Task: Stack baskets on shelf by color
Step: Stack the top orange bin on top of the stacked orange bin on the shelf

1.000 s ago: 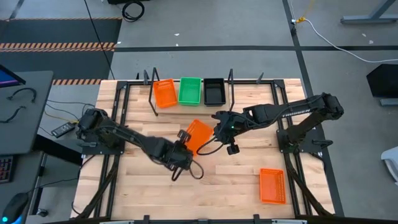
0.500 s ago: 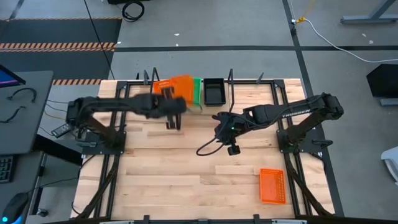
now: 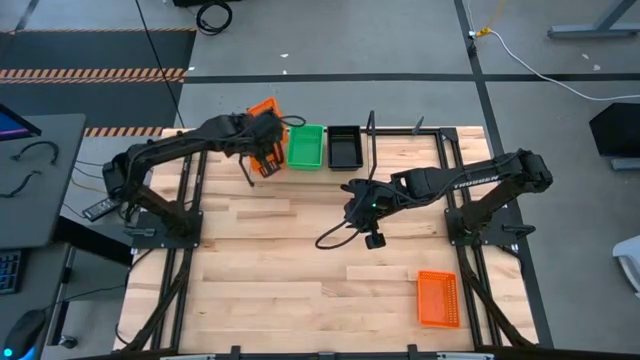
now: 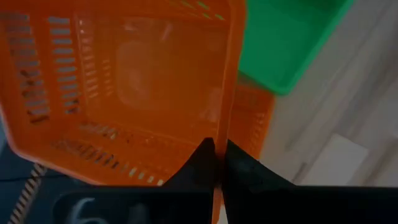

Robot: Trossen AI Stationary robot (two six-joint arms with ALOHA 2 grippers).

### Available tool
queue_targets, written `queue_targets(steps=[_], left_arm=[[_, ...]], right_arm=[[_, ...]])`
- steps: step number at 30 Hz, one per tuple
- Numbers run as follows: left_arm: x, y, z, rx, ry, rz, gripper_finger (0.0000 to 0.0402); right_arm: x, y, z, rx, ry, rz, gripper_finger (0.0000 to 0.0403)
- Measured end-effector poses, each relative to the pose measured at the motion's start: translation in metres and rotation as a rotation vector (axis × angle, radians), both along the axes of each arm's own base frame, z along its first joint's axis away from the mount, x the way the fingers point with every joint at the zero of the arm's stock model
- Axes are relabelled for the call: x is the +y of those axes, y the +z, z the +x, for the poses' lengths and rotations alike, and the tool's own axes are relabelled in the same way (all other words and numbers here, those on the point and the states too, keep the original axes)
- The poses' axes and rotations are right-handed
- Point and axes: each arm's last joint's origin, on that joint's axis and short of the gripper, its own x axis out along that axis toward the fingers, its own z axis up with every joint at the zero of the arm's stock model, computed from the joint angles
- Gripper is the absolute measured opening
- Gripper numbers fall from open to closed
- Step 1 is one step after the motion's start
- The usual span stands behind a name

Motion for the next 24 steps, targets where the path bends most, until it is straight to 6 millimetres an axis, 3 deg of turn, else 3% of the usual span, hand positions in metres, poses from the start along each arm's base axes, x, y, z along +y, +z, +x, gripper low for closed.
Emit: queue_targets(steps=[16, 24], left_arm=[[0.008, -0.034, 0.014, 0.112, -0.040, -0.136, 0.0011], [0.009, -0.036, 0.016, 0.108, -0.039, -0.131, 0.0012]], right_arm=[[0.001, 0.001, 0.001, -0.013, 0.003, 0.003, 0.0121], [0.001, 0.001, 0.001, -0.012, 0.005, 0.003, 0.0121]])
